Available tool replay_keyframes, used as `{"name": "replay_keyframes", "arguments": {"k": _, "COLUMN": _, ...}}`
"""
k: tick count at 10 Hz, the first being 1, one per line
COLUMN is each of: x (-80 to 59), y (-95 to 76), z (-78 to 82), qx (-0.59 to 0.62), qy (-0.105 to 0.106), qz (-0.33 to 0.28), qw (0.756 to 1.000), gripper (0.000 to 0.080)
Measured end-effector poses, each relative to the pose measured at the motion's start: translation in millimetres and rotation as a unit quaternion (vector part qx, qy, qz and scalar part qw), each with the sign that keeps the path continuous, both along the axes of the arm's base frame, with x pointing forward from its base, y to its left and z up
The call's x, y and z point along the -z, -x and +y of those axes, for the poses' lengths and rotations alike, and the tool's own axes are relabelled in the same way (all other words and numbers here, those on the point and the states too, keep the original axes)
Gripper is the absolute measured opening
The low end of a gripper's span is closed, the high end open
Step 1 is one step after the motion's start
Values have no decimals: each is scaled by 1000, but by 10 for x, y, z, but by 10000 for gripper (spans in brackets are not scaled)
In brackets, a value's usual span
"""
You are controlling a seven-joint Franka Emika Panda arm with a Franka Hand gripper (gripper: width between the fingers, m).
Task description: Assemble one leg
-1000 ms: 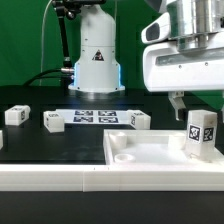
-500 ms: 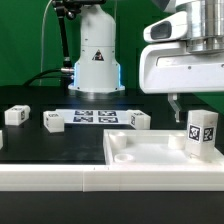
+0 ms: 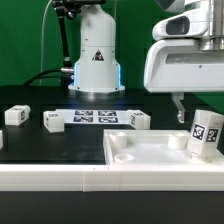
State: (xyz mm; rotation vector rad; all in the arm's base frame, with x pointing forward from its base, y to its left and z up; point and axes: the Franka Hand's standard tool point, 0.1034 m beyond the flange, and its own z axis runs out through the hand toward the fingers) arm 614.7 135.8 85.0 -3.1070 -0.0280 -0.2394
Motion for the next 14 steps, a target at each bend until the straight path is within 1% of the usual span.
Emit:
{"name": "replay_keyframes", "arguments": {"k": 4, "x": 2, "y": -13, "z": -77, "qx": -130, "qy": 22, "qz": -3, "qw": 991, "gripper": 649}}
{"name": "replay_keyframes", "arguments": {"k": 5, "x": 1, "y": -14, "z": -79, "qx": -165, "qy": 27, "qz": -4, "qw": 986, "gripper": 527}}
{"name": "replay_keyframes", "arguments": {"k": 6, "x": 1, "y": -14, "z": -77, "qx": -161, "qy": 26, "qz": -4, "qw": 987, "gripper": 527}}
{"name": "replay_keyframes", "arguments": {"k": 7, "x": 1, "y": -14, "z": -78, "qx": -161, "qy": 26, "qz": -4, "qw": 987, "gripper": 388}}
{"name": "replay_keyframes", "arguments": {"k": 8, "x": -3, "y": -25, "z": -103, "qx": -159, "qy": 27, "qz": -5, "qw": 987, "gripper": 294}}
{"name": "replay_keyframes", "arguments": {"k": 12, "x": -3, "y": -27, "z": -116, "qx": -151, "qy": 26, "qz": -5, "qw": 988, "gripper": 294}}
{"name": "replay_keyframes", "arguments": {"k": 13, "x": -2, "y": -26, "z": -117, "qx": -138, "qy": 23, "qz": -4, "qw": 990, "gripper": 294}}
{"name": "replay_keyframes", "arguments": {"k": 14, "x": 1, "y": -25, "z": -131, "qx": -72, "qy": 8, "qz": -2, "qw": 997, "gripper": 294}}
